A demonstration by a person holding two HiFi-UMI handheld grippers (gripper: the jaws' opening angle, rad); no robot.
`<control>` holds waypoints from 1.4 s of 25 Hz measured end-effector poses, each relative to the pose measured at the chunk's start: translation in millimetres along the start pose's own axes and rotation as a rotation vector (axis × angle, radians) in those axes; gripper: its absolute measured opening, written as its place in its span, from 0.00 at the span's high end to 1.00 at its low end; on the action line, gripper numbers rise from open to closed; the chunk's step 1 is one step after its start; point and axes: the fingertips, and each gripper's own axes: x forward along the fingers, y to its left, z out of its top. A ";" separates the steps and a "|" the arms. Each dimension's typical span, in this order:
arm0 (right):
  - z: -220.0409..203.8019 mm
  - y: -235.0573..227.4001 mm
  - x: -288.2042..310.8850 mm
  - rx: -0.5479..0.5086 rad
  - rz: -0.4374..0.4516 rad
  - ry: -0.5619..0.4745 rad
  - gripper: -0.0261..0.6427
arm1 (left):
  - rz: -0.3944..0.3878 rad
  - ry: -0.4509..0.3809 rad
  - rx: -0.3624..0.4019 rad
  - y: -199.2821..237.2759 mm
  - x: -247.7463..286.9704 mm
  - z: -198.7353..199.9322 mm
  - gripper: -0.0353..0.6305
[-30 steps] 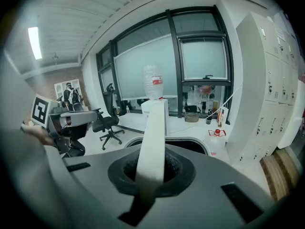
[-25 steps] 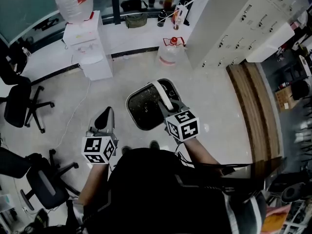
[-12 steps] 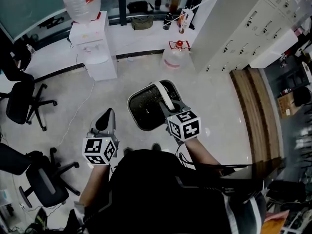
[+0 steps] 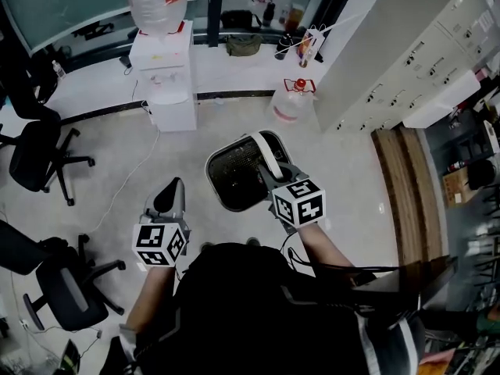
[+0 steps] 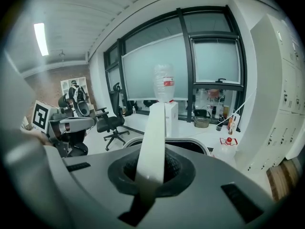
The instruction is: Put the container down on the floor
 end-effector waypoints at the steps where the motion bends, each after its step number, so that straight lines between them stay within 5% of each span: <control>1: 3.2 4.2 4.8 -0.001 0.002 -0.002 0.95 | 0.002 -0.001 -0.001 6.2 -3.1 0.4 0.94; 17: 56.4 89.2 110.8 -0.065 0.136 -0.010 0.95 | 0.148 -0.017 -0.041 123.4 -47.9 -2.6 0.94; 35: 123.3 123.8 259.4 -0.150 0.397 0.043 0.95 | 0.332 0.018 -0.058 233.0 18.8 35.5 0.94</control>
